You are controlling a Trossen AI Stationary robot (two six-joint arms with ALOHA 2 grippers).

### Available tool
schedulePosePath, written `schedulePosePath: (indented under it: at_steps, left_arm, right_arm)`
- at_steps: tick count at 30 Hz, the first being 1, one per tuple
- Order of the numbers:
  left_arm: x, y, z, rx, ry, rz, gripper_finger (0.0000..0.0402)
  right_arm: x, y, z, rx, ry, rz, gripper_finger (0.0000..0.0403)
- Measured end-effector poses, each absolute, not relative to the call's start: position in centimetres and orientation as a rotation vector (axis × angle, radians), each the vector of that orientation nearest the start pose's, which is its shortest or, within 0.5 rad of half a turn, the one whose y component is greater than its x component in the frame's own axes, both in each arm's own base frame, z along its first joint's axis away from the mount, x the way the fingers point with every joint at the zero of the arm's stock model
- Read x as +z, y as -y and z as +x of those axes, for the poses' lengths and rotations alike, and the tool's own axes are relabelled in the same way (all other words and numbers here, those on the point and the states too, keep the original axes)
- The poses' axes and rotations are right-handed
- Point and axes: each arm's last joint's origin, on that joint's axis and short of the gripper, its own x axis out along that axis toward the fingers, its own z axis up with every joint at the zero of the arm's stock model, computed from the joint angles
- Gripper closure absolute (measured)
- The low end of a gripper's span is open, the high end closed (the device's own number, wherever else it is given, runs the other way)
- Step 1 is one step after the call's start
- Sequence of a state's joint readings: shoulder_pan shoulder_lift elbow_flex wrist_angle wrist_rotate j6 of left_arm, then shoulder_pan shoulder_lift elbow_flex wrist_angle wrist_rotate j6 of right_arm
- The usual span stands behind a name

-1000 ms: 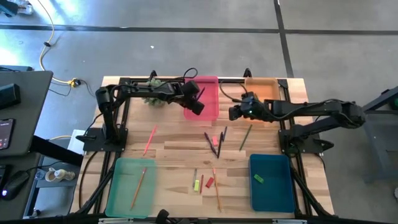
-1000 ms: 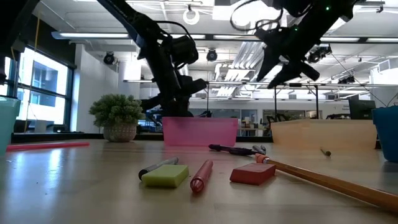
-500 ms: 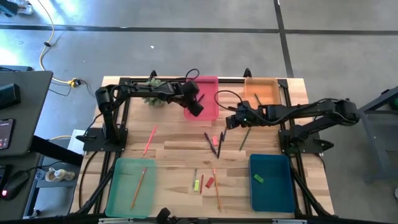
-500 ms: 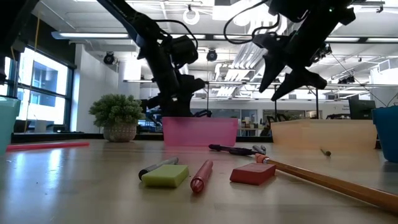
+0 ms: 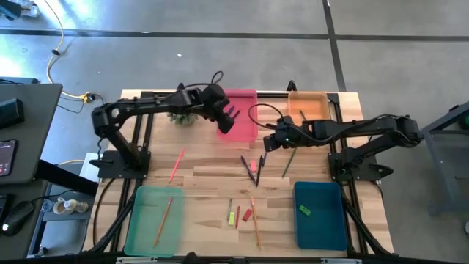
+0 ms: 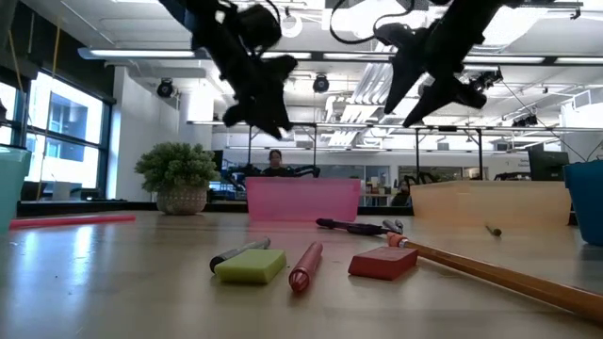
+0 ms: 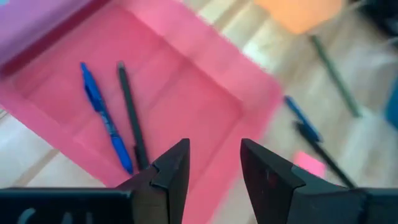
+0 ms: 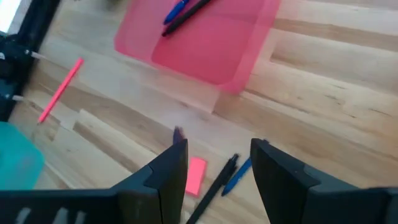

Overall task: Sort crayons/erasers/pens/pencils in bins
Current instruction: Put the blue crayon into the orange bin

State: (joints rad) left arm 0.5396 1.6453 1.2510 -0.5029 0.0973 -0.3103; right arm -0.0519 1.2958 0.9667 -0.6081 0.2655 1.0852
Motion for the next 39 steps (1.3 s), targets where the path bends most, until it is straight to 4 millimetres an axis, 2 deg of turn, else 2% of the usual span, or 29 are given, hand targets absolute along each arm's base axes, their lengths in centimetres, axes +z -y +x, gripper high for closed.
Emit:
schedulePosePath:
  at_steps: [6,11,15,20,27,34,39]
  left_arm:
    - [27.9,-14.8,27.6,0.536,-0.899,-0.505,0.0273]
    - [28.5,-12.2,25.8,0.635,-1.065,-0.423,0.0273]
    - [29.0,-10.8,25.0,0.651,-1.113,-0.417,0.0273]
    - [29.7,-9.8,24.3,0.601,-1.109,-0.449,0.0273]
    - [30.7,-9.0,23.8,0.582,-1.07,-0.445,0.0273]
    - [30.8,-8.6,23.8,0.57,-1.068,-0.436,0.0273]
    - [30.8,-8.6,23.8,0.563,-1.071,-0.425,0.0273]
  right_arm:
    - [26.6,2.0,27.4,-0.839,-0.804,0.988,0.0238]
    - [24.8,1.9,29.4,-0.916,-0.918,1.064,0.0238]
    - [22.6,1.8,30.6,-0.957,-0.991,1.11,0.0238]
    - [20.2,2.1,31.5,-1.037,-1.038,1.122,0.0238]
    - [18.0,3.7,32.1,-1.136,-1.051,1.141,0.0238]
    - [17.1,5.4,32.5,-1.133,-1.045,1.192,0.0239]
    - [16.7,5.8,32.4,-1.146,-1.074,1.199,0.0256]
